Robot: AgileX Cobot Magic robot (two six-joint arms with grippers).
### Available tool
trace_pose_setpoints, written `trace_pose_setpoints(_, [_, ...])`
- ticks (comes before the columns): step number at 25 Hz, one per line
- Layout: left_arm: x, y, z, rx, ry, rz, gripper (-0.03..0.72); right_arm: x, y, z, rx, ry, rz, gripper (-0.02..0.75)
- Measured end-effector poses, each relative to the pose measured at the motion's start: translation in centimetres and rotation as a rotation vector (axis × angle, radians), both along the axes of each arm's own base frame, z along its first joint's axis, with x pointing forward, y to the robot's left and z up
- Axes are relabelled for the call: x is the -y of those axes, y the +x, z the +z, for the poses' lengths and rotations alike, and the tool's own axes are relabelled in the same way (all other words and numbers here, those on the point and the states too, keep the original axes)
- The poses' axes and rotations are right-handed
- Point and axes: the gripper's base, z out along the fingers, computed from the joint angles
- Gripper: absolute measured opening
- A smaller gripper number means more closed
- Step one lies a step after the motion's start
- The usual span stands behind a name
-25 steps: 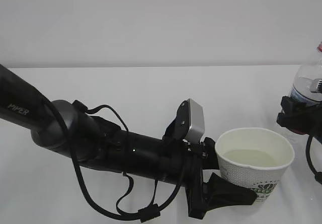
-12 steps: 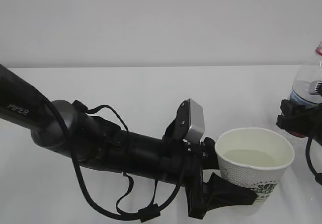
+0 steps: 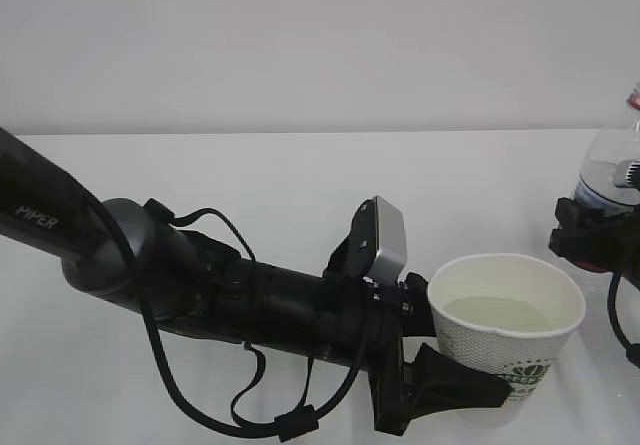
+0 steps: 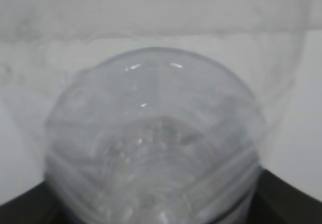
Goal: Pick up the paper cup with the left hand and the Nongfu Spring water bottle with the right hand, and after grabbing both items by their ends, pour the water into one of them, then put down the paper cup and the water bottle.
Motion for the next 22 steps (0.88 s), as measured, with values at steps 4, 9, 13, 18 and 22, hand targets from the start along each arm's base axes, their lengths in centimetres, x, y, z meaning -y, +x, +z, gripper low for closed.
trace_pose_setpoints(4, [0.00,0.00,0.00,0.000,0.000,0.000,0.484,0.00,-0.01,-0.04,-0.005,0.000,0.000,0.526])
trace_pose_setpoints(9, [0.00,0.00,0.00,0.000,0.000,0.000,0.484,0.00,-0.02,-0.05,-0.006,0.000,0.000,0.582])
trace_pose_setpoints(13, [0.00,0.00,0.00,0.000,0.000,0.000,0.484,0.00,0.05,0.13,0.015,-0.002,0.001,0.591])
trace_pose_setpoints(18, [0.00,0.00,0.00,0.000,0.000,0.000,0.484,0.00,0.18,0.54,0.063,-0.006,0.002,0.592])
trace_pose_setpoints(22, [-0.01,0.04,-0.07,0.002,0.008,0.004,0.484,0.00,0.06,0.52,0.063,-0.006,0.002,0.592])
